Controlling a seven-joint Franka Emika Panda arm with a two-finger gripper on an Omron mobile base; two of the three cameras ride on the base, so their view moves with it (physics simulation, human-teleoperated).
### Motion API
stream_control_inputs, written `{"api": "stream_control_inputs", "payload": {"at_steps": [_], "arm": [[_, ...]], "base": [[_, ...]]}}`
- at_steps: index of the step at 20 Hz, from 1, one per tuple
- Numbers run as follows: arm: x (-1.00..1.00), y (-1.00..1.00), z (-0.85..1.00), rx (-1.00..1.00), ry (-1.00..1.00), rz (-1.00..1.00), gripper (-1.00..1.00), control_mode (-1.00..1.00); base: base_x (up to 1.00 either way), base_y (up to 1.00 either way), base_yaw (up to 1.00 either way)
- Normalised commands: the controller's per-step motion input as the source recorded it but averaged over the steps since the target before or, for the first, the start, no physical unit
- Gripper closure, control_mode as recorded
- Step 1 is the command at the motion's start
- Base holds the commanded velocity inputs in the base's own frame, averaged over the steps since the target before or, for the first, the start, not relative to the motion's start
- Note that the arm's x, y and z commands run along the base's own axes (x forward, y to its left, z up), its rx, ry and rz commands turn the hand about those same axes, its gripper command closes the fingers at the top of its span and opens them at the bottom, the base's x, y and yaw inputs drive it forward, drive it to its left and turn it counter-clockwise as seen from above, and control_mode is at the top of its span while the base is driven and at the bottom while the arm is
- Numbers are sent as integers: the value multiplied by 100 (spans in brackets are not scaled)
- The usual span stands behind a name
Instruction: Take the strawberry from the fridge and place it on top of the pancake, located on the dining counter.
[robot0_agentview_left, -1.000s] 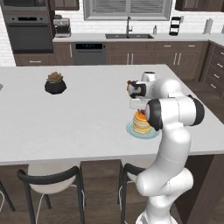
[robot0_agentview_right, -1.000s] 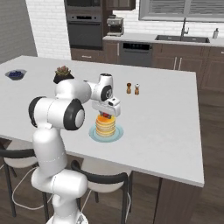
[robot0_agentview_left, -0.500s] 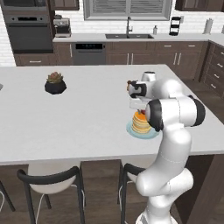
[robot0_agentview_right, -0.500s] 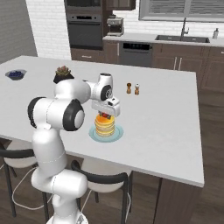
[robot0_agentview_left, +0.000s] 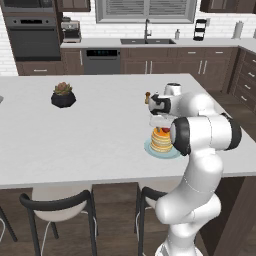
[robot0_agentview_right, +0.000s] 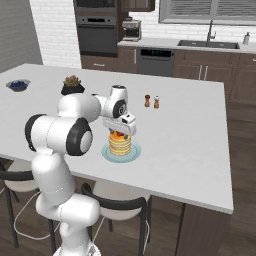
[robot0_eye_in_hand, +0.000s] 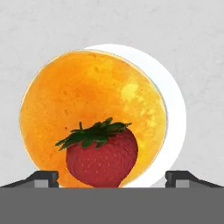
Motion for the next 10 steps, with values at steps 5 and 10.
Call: {"api": "stream_control_inputs", "payload": {"at_steps": [5, 10], "arm": [[-1, 0, 61, 0, -4, 0, -100, -100], [-7, 0, 31, 0, -7, 0, -100, -100]], "base": [[0, 0, 0], [0, 0, 0]]}}
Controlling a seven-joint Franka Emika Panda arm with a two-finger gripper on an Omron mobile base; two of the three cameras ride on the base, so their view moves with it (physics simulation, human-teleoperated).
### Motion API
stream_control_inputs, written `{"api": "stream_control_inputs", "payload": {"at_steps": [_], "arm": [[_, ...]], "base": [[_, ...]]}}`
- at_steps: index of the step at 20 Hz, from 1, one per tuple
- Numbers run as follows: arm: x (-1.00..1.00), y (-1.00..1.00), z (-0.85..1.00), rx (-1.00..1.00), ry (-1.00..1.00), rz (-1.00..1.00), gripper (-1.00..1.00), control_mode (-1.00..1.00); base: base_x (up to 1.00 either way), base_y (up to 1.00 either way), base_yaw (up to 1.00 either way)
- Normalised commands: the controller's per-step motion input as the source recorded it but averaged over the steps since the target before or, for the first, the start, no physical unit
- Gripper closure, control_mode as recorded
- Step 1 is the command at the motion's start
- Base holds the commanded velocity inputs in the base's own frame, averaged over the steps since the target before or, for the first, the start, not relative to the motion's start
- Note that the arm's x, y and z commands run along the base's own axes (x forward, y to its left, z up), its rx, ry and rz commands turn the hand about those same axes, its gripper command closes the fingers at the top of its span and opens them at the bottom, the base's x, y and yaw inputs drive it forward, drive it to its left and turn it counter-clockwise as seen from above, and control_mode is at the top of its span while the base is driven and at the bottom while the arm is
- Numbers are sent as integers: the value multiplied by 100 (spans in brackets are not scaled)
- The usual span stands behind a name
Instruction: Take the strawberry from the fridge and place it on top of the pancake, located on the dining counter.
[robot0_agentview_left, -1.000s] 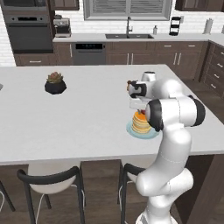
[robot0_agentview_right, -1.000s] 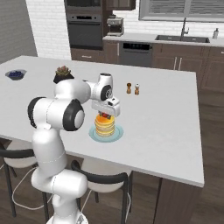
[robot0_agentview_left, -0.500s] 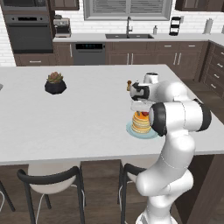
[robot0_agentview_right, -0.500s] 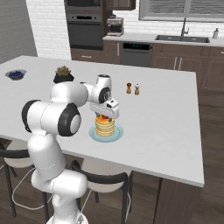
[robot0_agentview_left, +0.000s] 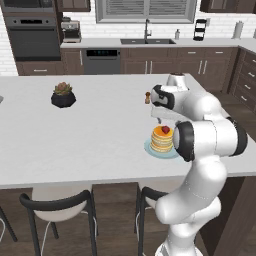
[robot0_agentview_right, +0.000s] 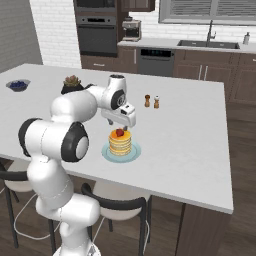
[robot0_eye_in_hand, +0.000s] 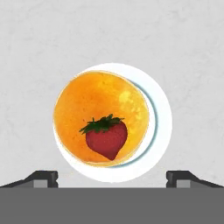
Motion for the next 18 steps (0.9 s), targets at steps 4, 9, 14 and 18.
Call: {"api": "stream_control_inputs", "payload": {"at_steps": [4, 9, 14, 18], "arm": [[0, 0, 0, 0, 0, 0, -100, -100], [-4, 0, 0, 0, -5, 0, -100, -100], [-68, 3, 0, 0, -30, 0, -100, -100], [-92, 6, 0, -1, -43, 2, -100, -100]], "base": [[0, 0, 0], [0, 0, 0], [0, 0, 0], [0, 0, 0]]}}
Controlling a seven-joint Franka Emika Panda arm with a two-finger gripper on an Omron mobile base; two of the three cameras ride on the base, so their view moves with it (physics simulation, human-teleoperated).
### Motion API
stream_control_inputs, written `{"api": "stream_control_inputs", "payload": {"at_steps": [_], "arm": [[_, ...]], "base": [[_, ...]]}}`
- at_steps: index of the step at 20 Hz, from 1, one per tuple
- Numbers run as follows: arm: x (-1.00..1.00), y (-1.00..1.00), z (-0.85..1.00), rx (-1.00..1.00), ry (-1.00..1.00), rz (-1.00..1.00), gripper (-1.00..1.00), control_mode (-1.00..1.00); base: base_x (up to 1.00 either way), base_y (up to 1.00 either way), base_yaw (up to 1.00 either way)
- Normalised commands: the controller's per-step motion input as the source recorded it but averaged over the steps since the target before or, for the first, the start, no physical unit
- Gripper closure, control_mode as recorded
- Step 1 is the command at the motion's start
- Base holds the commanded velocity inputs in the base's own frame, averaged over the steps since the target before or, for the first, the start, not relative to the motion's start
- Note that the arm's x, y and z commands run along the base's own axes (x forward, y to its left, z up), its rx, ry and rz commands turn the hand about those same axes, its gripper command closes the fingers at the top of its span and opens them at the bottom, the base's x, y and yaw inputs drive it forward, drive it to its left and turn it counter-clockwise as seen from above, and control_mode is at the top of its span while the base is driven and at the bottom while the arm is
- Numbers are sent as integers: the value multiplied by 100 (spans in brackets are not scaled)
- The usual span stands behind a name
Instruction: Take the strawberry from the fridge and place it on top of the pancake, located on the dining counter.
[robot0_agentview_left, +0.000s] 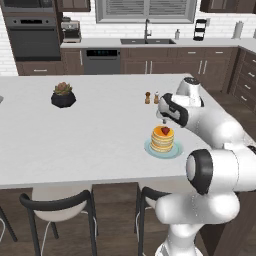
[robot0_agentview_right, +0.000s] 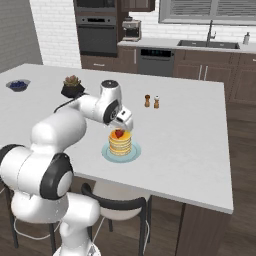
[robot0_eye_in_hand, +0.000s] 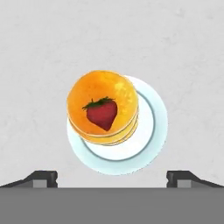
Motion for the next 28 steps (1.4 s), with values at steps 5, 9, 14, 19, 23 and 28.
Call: {"api": "stream_control_inputs", "payload": {"at_steps": [5, 9, 14, 19, 23, 28], "arm": [[-100, 3, 1, -1, -50, 5, -100, -100], [-99, 1, 1, 0, -48, 4, -100, -100], [-79, 1, 0, 0, -37, 2, -100, -100], [-23, 0, 0, 0, -5, 4, -100, -100], [-55, 0, 1, 11, -2, 7, -100, -100], [-76, 0, 0, 8, -10, 8, -100, -100]], "base": [[0, 0, 0], [0, 0, 0], [0, 0, 0], [0, 0, 0], [0, 0, 0], [0, 0, 0]]}}
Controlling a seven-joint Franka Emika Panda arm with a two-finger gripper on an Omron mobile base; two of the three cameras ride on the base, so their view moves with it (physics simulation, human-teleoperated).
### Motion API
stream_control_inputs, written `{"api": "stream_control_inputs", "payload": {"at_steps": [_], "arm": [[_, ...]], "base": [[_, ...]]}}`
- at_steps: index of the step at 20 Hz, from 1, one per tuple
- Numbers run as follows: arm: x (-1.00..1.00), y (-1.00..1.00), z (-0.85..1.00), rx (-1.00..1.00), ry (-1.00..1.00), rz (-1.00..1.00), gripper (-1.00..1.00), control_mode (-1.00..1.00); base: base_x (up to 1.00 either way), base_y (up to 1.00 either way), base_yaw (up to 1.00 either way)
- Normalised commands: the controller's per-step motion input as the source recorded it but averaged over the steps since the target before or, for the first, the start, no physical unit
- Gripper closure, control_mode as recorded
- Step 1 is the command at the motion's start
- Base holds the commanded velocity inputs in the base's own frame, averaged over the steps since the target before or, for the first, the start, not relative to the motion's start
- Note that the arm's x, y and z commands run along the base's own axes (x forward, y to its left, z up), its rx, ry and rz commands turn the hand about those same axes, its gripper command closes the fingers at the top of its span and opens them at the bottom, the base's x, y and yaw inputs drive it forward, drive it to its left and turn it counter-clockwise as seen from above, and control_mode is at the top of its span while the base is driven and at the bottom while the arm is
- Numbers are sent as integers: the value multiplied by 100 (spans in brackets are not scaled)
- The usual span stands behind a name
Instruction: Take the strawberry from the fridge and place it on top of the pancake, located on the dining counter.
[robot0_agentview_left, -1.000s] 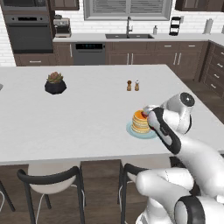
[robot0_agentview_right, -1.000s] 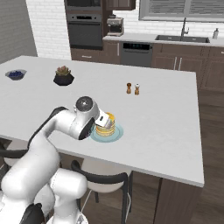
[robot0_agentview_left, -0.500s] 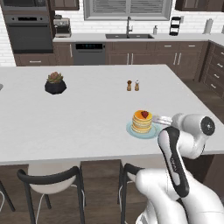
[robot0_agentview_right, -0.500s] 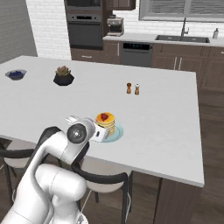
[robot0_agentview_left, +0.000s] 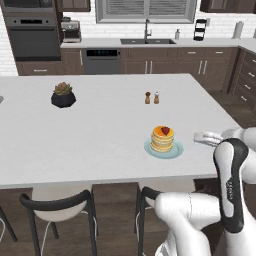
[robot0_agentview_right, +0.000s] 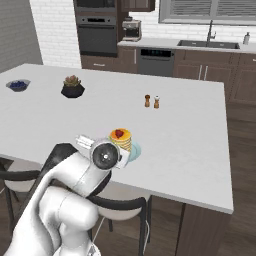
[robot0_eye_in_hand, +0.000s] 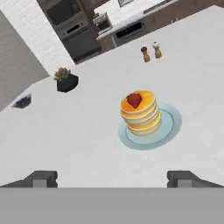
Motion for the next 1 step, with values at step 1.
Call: {"api": "stream_control_inputs", "payload": {"at_steps": [1], "arm": [[-73, 14, 0, 0, -18, 7, -100, -100]], "base": [[0, 0, 0]]}}
